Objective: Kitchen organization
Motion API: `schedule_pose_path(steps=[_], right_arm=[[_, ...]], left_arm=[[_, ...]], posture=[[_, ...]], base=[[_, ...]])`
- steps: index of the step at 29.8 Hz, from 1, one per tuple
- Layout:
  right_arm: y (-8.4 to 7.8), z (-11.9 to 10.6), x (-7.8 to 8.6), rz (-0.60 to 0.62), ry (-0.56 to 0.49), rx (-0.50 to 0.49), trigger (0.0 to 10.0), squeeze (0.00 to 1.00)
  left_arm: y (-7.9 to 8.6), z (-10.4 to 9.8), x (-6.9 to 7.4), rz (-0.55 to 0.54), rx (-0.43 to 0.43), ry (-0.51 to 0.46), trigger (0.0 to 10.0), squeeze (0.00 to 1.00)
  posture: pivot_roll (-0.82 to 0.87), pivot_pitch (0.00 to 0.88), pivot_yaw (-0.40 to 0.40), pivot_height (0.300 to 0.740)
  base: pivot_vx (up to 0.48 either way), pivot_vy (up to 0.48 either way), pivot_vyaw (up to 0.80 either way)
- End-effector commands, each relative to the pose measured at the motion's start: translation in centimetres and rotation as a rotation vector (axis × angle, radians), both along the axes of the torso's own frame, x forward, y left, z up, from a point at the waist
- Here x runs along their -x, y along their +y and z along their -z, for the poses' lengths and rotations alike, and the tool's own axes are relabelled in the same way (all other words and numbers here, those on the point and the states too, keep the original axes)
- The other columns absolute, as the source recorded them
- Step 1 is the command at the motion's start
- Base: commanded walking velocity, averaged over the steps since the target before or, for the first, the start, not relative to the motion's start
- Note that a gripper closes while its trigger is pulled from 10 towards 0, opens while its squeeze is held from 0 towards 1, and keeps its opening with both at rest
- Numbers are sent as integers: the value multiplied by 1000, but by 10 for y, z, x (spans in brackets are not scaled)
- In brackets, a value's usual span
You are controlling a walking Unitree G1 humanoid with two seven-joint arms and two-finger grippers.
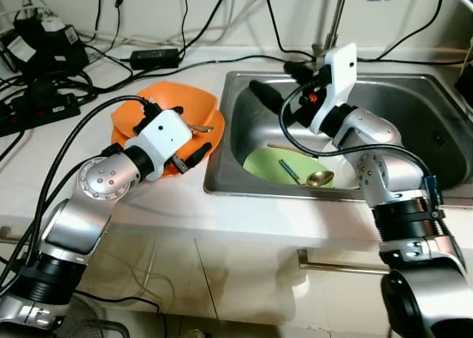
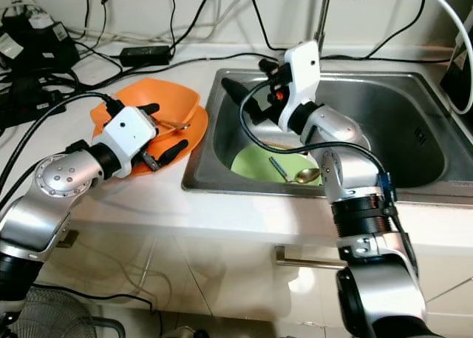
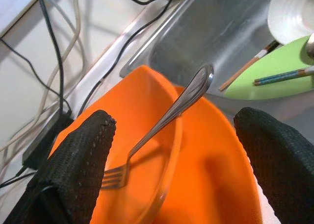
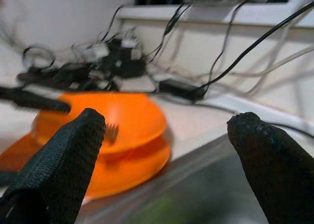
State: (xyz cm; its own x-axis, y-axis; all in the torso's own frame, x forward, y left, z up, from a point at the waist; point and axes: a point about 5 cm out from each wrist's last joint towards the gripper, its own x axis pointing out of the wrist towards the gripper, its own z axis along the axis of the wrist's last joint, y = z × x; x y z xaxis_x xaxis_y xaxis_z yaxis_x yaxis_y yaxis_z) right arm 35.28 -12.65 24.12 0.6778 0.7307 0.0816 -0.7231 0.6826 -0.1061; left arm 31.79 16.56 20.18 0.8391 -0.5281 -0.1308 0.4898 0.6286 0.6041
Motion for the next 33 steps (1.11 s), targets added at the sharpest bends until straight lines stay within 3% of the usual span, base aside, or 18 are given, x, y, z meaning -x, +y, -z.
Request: schedule_pose_path(steps=[1, 7, 16, 17, 21, 22, 25, 27, 33], right_arm=[[2, -3, 6, -46, 2, 18, 10000, 0], [-4, 3, 26, -188, 48, 121, 10000, 0], [0, 6, 49, -355, 73, 165, 10000, 0], [0, 8, 53, -377, 78, 170, 10000, 0], [1, 9, 57, -392, 84, 178, 10000, 0], [1, 9, 61, -409, 91, 182, 10000, 0], [1, 9, 62, -415, 94, 183, 10000, 0], [1, 10, 63, -417, 95, 187, 10000, 0], [2, 9, 65, -425, 96, 186, 10000, 0]], left_arm=[[3, -3, -3, -4, -25, -19, 10000, 0], [3, 1, -12, -4, -14, -55, 10000, 0], [0, 7, -21, 12, 11, -61, 10000, 0], [0, 9, -23, 12, 20, -55, 9333, 0], [0, 13, -25, 11, 25, -54, 9216, 0], [0, 17, -27, 14, 28, -51, 8275, 0], [-1, 20, -29, 17, 33, -49, 8275, 0], [-3, 21, -31, 27, 33, -64, 0, 0], [-6, 20, -35, 38, 43, -78, 0, 0]], posture=[[-38, 30, 75, 740], [-49, 32, 82, 740], [-53, 37, 93, 740], [-56, 38, 97, 740], [-60, 39, 99, 740], [-61, 41, 99, 740], [-61, 41, 99, 740], [-64, 40, 100, 740], [-68, 37, 102, 740]], base=[[0, 0, 0], [0, 0, 0], [0, 0, 0], [0, 0, 0], [0, 0, 0], [0, 0, 0], [0, 0, 0], [0, 0, 0], [0, 0, 0]])
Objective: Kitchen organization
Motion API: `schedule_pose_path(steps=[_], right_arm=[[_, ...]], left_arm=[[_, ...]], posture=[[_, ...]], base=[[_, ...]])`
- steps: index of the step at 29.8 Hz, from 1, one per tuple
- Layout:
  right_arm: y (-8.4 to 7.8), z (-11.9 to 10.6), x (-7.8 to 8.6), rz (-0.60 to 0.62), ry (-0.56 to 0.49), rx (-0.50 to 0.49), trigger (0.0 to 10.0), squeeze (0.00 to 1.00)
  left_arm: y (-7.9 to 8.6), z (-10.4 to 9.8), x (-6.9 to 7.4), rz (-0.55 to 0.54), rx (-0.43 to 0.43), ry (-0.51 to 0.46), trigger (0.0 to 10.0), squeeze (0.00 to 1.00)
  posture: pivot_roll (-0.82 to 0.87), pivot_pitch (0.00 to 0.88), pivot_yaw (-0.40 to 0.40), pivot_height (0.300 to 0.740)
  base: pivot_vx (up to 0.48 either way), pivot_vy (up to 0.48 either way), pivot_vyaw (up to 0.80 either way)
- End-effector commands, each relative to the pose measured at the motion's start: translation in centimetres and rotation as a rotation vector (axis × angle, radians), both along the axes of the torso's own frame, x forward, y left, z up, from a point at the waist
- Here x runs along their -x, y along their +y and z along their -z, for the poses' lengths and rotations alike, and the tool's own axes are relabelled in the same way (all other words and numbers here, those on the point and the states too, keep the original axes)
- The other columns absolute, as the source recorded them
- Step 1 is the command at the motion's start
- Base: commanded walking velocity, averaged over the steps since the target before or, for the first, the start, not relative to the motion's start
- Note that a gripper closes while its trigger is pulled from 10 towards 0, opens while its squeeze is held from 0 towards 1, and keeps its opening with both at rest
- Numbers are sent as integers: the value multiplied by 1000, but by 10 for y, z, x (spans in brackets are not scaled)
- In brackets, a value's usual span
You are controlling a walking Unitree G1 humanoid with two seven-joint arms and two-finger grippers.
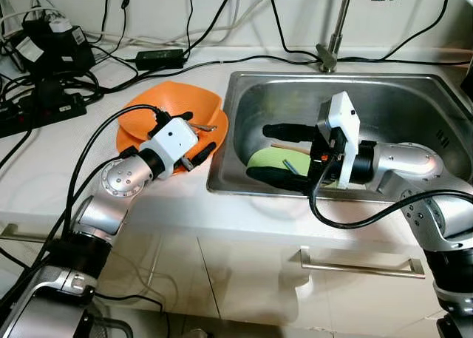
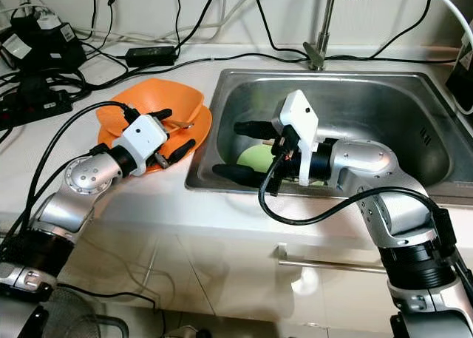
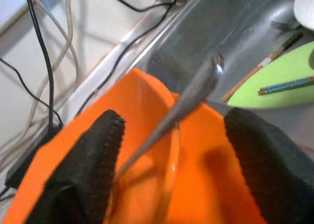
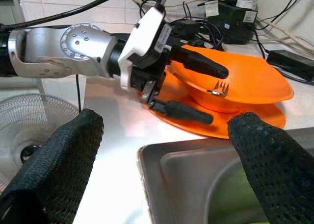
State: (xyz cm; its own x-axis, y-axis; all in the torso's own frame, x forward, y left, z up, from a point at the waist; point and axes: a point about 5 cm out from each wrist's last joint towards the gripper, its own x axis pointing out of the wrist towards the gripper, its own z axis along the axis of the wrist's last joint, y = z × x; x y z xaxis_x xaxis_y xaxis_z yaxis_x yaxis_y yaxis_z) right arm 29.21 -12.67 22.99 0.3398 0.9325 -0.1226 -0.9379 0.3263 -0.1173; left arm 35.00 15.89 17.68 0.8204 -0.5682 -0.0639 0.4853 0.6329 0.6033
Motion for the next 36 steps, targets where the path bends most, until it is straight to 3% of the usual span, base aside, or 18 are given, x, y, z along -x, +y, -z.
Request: schedule_pose_path(steps=[1, 36], right_arm=[[2, -2, 4, -29, 1, 3, 10000, 0], [7, 3, 5, -43, 10, 4, 10000, 0]], left_arm=[[1, -5, -4, -4, 1, -27, 0, 0], [-2, -6, -12, 2, 18, -83, 0, 0]], posture=[[-68, 37, 102, 740], [-72, 30, 88, 740]], base=[[0, 0, 0], [0, 0, 0]])
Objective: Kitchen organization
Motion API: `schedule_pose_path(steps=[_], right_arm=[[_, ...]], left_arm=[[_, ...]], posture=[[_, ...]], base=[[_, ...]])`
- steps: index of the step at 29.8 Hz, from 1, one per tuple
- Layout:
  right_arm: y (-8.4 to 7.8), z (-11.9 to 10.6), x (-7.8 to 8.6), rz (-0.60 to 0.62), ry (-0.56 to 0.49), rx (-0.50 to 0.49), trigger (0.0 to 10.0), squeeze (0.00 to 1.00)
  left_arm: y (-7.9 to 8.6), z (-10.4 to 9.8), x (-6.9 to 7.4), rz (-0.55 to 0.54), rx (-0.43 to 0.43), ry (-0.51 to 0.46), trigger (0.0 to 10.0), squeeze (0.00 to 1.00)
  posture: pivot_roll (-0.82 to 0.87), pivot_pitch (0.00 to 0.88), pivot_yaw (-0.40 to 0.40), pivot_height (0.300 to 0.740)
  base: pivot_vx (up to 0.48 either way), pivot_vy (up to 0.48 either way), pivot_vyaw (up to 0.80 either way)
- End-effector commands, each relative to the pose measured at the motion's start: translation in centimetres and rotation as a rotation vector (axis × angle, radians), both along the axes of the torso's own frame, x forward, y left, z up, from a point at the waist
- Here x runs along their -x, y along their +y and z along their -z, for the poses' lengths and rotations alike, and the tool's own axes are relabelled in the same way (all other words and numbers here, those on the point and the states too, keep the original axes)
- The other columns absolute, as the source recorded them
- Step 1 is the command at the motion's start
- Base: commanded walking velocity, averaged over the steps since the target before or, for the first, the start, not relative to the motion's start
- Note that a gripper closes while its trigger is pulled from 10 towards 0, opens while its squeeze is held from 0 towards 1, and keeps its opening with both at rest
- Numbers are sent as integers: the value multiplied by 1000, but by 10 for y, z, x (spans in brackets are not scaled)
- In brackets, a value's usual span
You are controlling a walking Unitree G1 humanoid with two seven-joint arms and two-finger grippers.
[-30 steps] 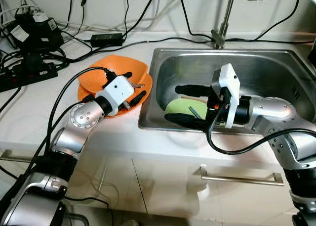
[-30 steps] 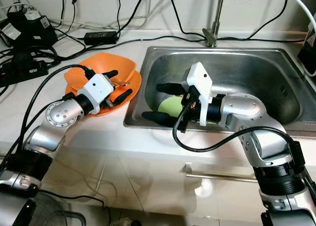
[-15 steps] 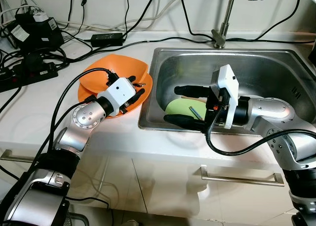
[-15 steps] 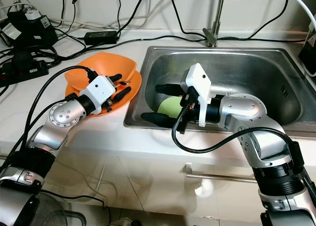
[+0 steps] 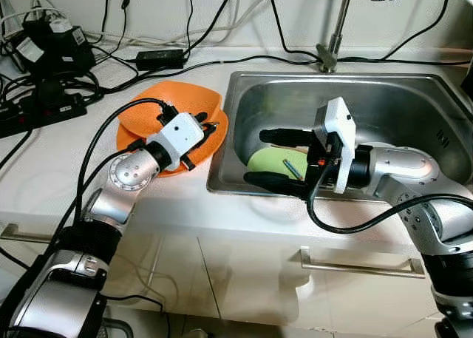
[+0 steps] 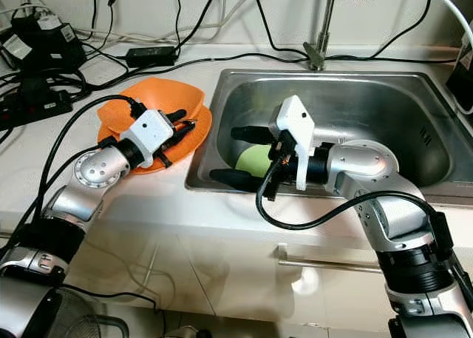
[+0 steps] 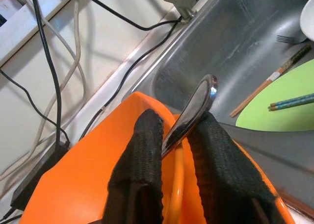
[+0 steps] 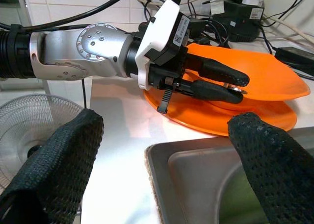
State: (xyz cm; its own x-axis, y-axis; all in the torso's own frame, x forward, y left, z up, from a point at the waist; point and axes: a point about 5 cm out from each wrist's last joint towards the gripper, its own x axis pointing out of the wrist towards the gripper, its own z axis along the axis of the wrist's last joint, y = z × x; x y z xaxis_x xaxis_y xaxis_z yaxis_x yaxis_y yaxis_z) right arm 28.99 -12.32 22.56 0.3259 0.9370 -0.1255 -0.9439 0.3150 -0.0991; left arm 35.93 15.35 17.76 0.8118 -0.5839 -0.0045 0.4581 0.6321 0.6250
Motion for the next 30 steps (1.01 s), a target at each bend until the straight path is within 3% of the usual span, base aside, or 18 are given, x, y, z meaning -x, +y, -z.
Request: schedule_pose_path(steps=[1, 18, 25, 26, 27, 28, 29, 30], right_arm=[[3, -1, 2, -30, -9, 8, 10000, 0], [4, 0, 0, -29, -10, 11, 10000, 0], [4, 0, -1, -23, -9, 5, 10000, 0], [4, 0, -1, -21, -8, 3, 10000, 0], [4, 0, -2, -18, -7, -1, 10000, 0], [5, 0, -3, -12, -6, -8, 10000, 0], [5, 0, -3, -10, -6, -12, 10000, 0], [5, 0, -3, -10, -6, -12, 10000, 0]], left_arm=[[3, -5, -2, -17, 6, -22, 0, 0], [6, -38, 2, -10, -17, -162, 0, 0], [13, -67, 5, -54, 26, -299, 0, 0], [14, -75, 6, -65, 62, -323, 0, 0], [17, -87, 6, -85, 157, -336, 0, 0], [22, -103, 5, -106, 381, -313, 0, 0], [24, -108, 5, -106, 484, -288, 0, 0], [24, -108, 5, -106, 484, -288, 0, 0]], posture=[[-73, 29, 87, 740], [-68, 30, 78, 740], [-68, 30, 76, 740], [-66, 30, 75, 740], [-64, 30, 73, 740], [-63, 29, 74, 740], [-61, 28, 73, 740], [-61, 28, 73, 740]], base=[[0, 0, 0], [0, 0, 0], [0, 0, 0], [0, 0, 0], [0, 0, 0], [0, 0, 0], [0, 0, 0], [0, 0, 0]])
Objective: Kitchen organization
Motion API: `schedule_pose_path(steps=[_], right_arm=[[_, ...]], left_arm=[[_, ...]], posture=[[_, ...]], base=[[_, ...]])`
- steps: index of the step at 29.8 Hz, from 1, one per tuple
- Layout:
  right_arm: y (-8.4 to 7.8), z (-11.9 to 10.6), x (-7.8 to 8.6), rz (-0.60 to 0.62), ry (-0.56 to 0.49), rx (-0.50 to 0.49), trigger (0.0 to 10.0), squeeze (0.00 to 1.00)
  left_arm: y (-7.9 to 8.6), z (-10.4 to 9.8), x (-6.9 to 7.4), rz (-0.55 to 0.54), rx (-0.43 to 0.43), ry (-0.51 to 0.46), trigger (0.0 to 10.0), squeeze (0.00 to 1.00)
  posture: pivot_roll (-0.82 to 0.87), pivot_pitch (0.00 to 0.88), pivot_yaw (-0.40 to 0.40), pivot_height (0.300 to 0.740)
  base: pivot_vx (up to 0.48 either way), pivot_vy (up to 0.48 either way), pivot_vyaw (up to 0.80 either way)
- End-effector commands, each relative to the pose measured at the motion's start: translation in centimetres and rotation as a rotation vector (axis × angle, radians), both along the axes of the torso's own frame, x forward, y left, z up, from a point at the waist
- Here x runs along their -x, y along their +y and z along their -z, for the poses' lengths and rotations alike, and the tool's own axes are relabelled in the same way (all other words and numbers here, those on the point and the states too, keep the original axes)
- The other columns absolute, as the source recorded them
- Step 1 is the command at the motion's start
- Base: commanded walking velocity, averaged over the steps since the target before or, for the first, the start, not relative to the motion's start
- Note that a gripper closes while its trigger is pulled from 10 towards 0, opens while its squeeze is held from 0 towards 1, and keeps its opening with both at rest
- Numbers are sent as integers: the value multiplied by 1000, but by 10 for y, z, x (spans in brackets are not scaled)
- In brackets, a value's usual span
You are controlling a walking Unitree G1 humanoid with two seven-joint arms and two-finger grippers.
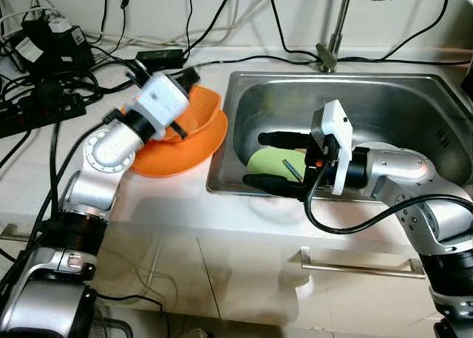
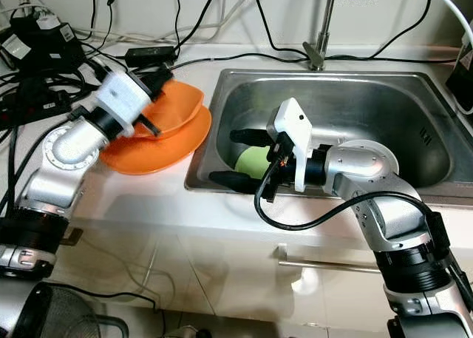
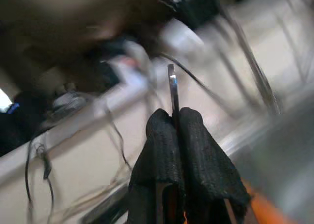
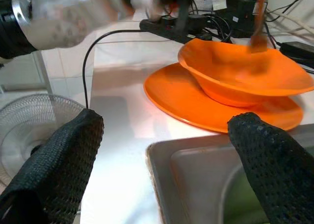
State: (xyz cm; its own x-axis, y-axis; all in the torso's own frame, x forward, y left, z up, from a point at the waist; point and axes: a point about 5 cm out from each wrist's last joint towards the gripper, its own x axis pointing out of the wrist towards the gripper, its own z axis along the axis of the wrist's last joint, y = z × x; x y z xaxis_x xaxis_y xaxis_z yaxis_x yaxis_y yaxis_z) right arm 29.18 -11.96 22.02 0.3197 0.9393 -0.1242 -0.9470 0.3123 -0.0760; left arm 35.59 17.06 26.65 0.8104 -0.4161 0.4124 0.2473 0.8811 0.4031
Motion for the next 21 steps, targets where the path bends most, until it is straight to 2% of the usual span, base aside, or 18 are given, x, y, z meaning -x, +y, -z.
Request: schedule_pose_path(steps=[1, 2, 3, 6, 7, 8, 9, 10, 11, 12, 15, 16, 18, 21], right_arm=[[2, -6, -2, -2, -26, -10, 10000, 0], [3, -7, -3, 5, -23, -27, 10000, 0], [3, -7, -3, 5, -23, -27, 10000, 0], [4, -9, -6, 22, -17, -59, 10000, 0], [4, -10, -7, 28, -17, -67, 10000, 0], [4, -11, -10, 46, -12, -90, 10000, 0], [4, -11, -10, 46, -12, -90, 10000, 0], [5, -13, -12, 66, -6, -116, 10000, 0], [5, -17, -19, 123, 19, -195, 10000, 0], [5, -17, -19, 123, 19, -195, 10000, 0], [8, -26, -34, 237, 90, -350, 10000, 0], [8, -26, -34, 237, 90, -350, 10000, 0], [10, -28, -42, 293, 144, -435, 10000, 0], [16, -30, -47, 317, 194, -509, 10000, 0]], left_arm=[[8, -23, 1, 39, 217, 0, 0, 0], [7, -27, 2, 97, 368, 34, 0, 0], [7, -27, 2, 97, 368, 34, 0, 0], [6, -30, 4, 189, 610, 76, 0, 0], [5, -30, 4, 206, 662, 84, 0, 0], [3, -30, 5, 251, 761, 113, 0, 0], [3, -30, 5, 251, 761, 113, 0, 0], [1, -30, 6, 288, 842, 132, 0, 0], [-3, -28, 8, 390, 1025, 190, 0, 0], [-3, -28, 8, 390, 1025, 190, 0, 0], [-5, -16, 8, 525, 1300, 274, 0, 0], [-5, -16, 8, 525, 1300, 274, 0, 0], [-5, -1, 7, 554, 1408, 328, 0, 0], [-13, 7, 11, 621, 1469, 378, 0, 0]], posture=[[-60, 28, 73, 740], [-60, 28, 73, 740], [-60, 28, 73, 740], [-62, 29, 75, 740], [-62, 30, 75, 740], [-64, 29, 76, 740], [-64, 29, 76, 740], [-64, 29, 76, 740], [-65, 28, 76, 740], [-65, 28, 76, 740], [-63, 25, 74, 740], [-63, 25, 74, 740], [-63, 25, 74, 740], [-63, 20, 74, 740]], base=[[0, 0, 0], [0, 0, 0], [0, 0, 0], [0, 0, 0], [0, 0, 0], [0, 0, 0], [0, 0, 0], [0, 0, 0], [0, 0, 0], [0, 0, 0], [0, 0, 0], [0, 0, 0], [0, 0, 0], [0, 0, 0]])
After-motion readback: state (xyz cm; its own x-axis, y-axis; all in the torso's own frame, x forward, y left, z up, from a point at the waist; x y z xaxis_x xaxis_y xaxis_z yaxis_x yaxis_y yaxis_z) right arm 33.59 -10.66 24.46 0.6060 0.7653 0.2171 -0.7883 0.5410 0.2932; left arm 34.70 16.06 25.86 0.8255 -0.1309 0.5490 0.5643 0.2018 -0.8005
